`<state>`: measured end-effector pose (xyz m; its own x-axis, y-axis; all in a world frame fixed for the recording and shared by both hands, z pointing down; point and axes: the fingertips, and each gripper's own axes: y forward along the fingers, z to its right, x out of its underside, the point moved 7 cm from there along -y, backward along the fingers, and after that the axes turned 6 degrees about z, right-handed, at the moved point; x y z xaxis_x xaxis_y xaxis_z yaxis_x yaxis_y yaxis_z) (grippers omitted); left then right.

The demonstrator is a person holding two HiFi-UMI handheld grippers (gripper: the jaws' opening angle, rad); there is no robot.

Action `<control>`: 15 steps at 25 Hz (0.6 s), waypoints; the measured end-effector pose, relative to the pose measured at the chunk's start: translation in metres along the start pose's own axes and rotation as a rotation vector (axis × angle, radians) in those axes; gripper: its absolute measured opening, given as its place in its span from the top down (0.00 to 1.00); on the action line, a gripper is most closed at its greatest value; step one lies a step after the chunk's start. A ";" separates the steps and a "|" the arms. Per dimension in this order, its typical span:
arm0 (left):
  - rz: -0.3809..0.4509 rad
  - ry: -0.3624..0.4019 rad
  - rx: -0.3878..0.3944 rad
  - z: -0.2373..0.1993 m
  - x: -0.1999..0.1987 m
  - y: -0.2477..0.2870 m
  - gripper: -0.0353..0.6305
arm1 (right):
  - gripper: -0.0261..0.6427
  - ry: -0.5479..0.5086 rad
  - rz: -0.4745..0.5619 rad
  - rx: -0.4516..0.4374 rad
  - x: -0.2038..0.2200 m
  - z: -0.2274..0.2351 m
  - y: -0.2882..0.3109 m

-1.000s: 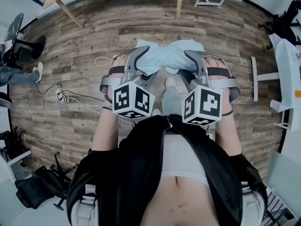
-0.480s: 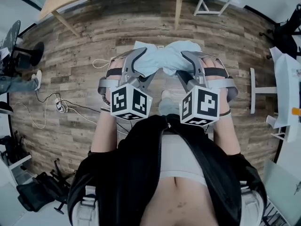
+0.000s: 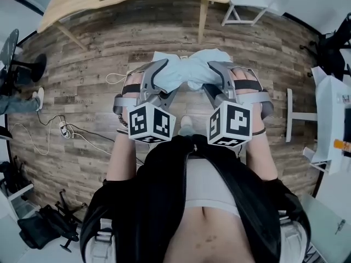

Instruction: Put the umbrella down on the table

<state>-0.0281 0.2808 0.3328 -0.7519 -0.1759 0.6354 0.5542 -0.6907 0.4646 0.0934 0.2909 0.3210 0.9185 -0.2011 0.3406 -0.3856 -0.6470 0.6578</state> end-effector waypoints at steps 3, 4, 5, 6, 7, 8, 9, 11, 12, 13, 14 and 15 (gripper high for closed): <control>-0.004 -0.015 -0.001 -0.003 -0.003 0.008 0.51 | 0.56 -0.015 0.007 -0.010 0.007 0.008 0.003; -0.006 -0.016 -0.003 -0.005 -0.003 0.010 0.51 | 0.56 -0.018 0.010 -0.009 0.008 0.010 0.004; -0.007 -0.016 -0.004 -0.008 -0.003 0.011 0.51 | 0.56 -0.020 0.013 -0.008 0.008 0.012 0.006; -0.009 -0.015 -0.004 -0.010 -0.002 0.012 0.51 | 0.56 -0.021 0.016 -0.007 0.007 0.014 0.007; -0.010 -0.015 -0.004 -0.013 -0.001 0.012 0.51 | 0.56 -0.022 0.019 -0.007 0.006 0.016 0.008; -0.011 -0.016 -0.003 -0.015 -0.001 0.012 0.51 | 0.56 -0.023 0.022 -0.008 0.005 0.017 0.009; -0.013 -0.016 -0.001 -0.016 0.000 0.012 0.51 | 0.56 -0.023 0.024 -0.009 0.004 0.018 0.010; -0.015 -0.013 0.003 -0.019 0.000 0.013 0.51 | 0.56 -0.018 0.026 -0.011 0.005 0.021 0.011; -0.015 -0.010 0.005 -0.020 -0.001 0.014 0.51 | 0.56 -0.015 0.026 -0.011 0.005 0.022 0.012; -0.015 -0.007 0.006 -0.021 -0.001 0.015 0.51 | 0.56 -0.014 0.027 -0.010 0.005 0.023 0.012; -0.014 -0.005 0.006 -0.021 -0.002 0.015 0.51 | 0.56 -0.013 0.028 -0.008 0.006 0.024 0.012; -0.013 -0.003 0.005 -0.022 -0.002 0.017 0.51 | 0.56 -0.012 0.027 -0.006 0.007 0.024 0.012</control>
<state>-0.0251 0.2543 0.3258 -0.7580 -0.1651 0.6310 0.5464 -0.6891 0.4760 0.0975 0.2638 0.3150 0.9087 -0.2274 0.3500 -0.4107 -0.6367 0.6527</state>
